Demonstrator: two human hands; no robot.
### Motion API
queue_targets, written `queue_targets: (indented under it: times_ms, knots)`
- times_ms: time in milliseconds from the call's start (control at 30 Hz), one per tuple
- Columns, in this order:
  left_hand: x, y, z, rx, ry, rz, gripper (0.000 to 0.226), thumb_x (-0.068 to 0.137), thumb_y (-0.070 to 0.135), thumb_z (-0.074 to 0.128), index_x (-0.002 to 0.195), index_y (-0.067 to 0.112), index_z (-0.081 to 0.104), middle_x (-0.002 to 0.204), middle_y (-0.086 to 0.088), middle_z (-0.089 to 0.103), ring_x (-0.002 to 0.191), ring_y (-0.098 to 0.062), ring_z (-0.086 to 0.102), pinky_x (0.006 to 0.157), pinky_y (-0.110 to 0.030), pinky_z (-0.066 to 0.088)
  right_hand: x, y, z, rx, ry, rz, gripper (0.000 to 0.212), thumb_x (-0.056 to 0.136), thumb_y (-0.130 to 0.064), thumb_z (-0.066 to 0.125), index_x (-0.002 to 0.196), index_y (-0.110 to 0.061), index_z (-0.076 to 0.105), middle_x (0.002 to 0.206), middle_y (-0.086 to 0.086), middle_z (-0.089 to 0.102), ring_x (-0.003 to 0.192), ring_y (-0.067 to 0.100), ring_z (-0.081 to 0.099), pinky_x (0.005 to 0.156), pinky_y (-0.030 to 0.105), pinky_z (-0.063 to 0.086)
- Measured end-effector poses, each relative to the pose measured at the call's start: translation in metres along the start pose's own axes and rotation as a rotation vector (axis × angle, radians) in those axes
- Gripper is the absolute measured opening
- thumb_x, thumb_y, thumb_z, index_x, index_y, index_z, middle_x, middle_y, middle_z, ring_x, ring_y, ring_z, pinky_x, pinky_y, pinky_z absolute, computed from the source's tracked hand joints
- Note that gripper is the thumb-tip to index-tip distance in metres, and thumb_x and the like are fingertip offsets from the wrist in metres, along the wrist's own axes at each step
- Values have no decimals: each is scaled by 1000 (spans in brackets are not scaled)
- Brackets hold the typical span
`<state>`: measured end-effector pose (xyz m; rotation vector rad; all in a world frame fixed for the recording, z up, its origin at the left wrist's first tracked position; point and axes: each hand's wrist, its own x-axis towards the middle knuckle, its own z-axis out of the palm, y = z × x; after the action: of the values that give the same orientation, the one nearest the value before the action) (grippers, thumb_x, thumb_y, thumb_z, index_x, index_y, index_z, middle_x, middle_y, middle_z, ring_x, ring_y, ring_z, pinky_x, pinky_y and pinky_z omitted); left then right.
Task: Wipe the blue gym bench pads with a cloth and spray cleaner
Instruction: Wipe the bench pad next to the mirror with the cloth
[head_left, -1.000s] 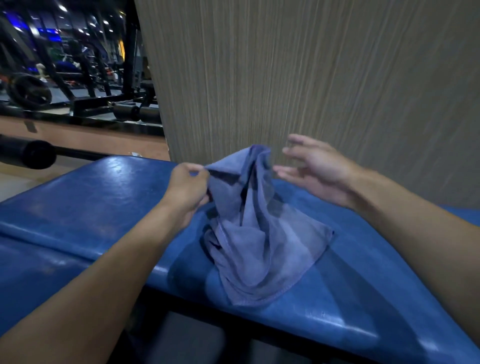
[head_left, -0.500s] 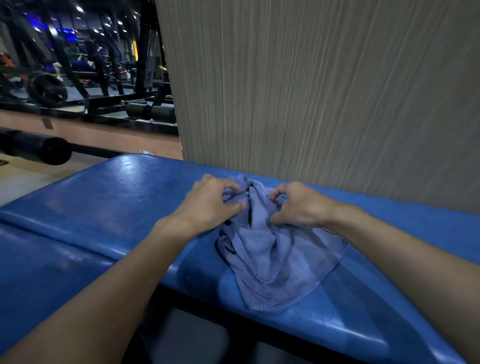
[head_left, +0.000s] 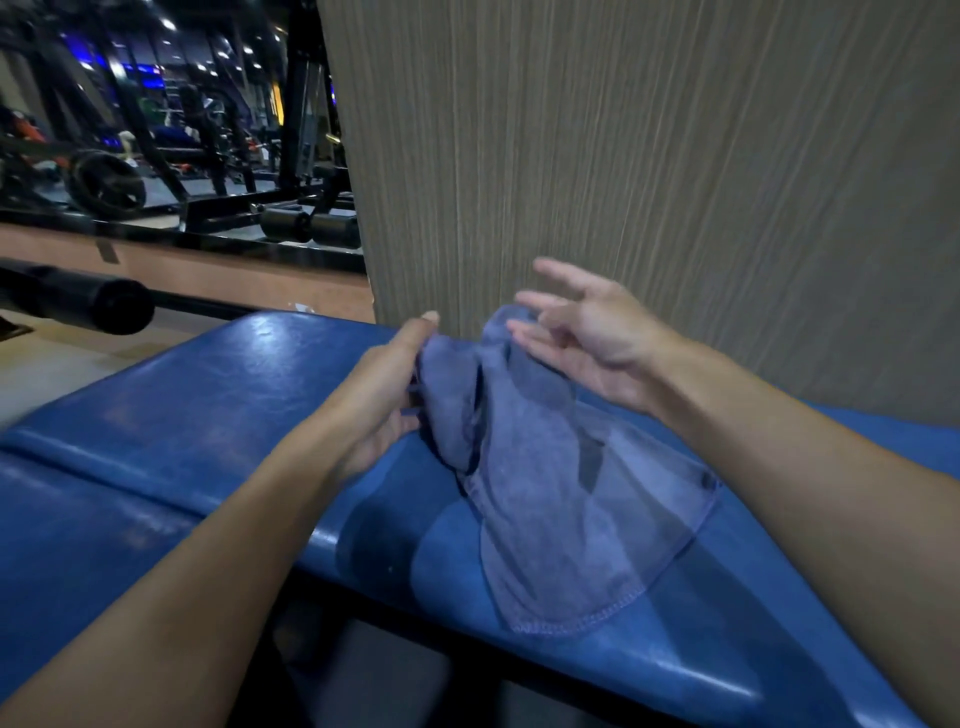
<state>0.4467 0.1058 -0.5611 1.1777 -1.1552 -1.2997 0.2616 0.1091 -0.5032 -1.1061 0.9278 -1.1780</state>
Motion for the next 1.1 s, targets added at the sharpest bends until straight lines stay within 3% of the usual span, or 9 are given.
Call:
queue_targets:
  times_ms: [133,233,367,533,600,733,867,1000,1100]
  knots:
    - [-1,-10,-3,219,14,61,49,75,38,84,108,6,68,94,-9,77,92,-25,74,82,-40,59,1,29,-11,-631,122,-76,43,92,1,56,134,-11,55,106,9,70,79,13,64,63,16,49]
    - [11,-23,-3,277,234,121,34,80,7,78,105,19,58,102,-19,69,94,-32,70,82,-48,60,4,44,-39,-970,259,-62,57,91,-21,64,144,-12,44,124,6,60,106,21,61,90,30,49]
    - [20,-28,-20,387,378,207,31,84,8,71,103,27,57,95,-14,67,82,-28,67,72,-45,59,3,49,-59,-1111,156,123,85,88,-47,66,154,-16,23,140,4,53,127,27,53,103,36,43]
    - [20,-30,-36,483,477,237,36,91,7,61,122,21,49,85,-2,54,66,-12,51,57,-27,43,2,48,-60,-1155,95,80,36,88,-41,70,105,-9,71,91,4,70,91,21,66,79,31,49]
    - [16,-28,-36,639,442,258,35,93,12,58,124,22,47,99,-5,51,74,-17,53,64,-29,44,-3,44,-62,-1133,101,27,30,88,-41,71,84,-11,73,74,2,67,73,17,63,67,29,47]
    - [-1,-13,-9,926,127,521,18,80,43,60,93,31,64,97,5,60,86,-11,59,83,-40,52,-11,40,-71,-919,267,-40,26,91,-37,67,87,-12,67,76,6,66,66,17,59,54,26,41]
    - [-16,-18,12,1205,-309,454,63,65,78,55,101,28,70,95,12,61,98,-7,56,91,-41,49,-17,37,-83,-917,130,-37,9,94,-14,64,98,-6,63,69,11,59,57,17,50,49,22,39]
    - [-15,-18,0,1185,-297,337,66,67,64,80,113,22,58,117,7,50,111,-12,50,97,-33,44,-18,41,-85,-1132,-38,-77,9,83,-16,76,86,-17,67,88,2,65,79,12,58,71,18,44]
    - [-12,-19,-3,1341,-253,350,74,55,83,63,105,29,64,111,8,41,111,-13,42,98,-36,41,-8,53,-86,-1421,-182,-57,37,87,-36,72,122,-28,64,138,-3,48,126,21,42,110,39,33]
